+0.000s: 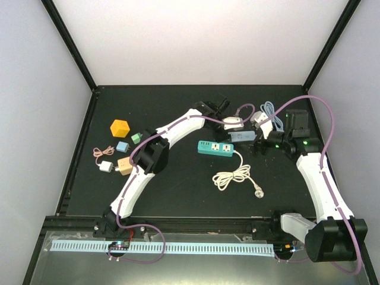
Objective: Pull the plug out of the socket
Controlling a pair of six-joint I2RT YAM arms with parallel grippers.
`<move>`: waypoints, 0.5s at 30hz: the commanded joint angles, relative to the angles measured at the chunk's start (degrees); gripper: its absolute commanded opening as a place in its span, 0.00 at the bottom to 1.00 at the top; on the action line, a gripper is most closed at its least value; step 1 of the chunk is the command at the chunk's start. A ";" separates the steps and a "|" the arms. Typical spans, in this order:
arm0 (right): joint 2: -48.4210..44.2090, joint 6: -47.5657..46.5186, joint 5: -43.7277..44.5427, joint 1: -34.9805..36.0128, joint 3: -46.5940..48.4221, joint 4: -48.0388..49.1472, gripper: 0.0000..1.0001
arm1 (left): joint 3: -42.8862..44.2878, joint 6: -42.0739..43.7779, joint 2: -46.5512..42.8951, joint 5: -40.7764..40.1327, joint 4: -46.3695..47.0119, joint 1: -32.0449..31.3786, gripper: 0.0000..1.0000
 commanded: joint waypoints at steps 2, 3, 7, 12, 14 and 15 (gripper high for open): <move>2.91 -8.81 -0.15 -0.21 3.16 -7.91 0.92 | 2.55 -2.99 -5.31 1.10 0.29 0.71 0.79; 3.61 -10.31 0.43 -0.18 4.05 -9.96 0.92 | 2.27 -3.54 -6.27 1.08 -0.19 1.06 0.83; 6.14 -13.51 3.63 0.21 6.82 -15.52 0.92 | 0.65 -5.75 -10.71 0.70 -0.81 3.19 0.97; 10.32 -14.10 7.93 5.98 8.26 -17.82 0.90 | -0.77 -10.48 -17.58 1.18 -5.40 8.49 0.99; 12.31 -13.94 11.18 10.54 7.88 -17.72 0.90 | -3.65 -12.00 -22.10 1.92 -6.90 11.09 0.99; 13.51 -13.91 12.65 13.58 7.66 -17.63 0.89 | -5.97 -13.17 -24.32 3.00 -6.89 12.55 0.99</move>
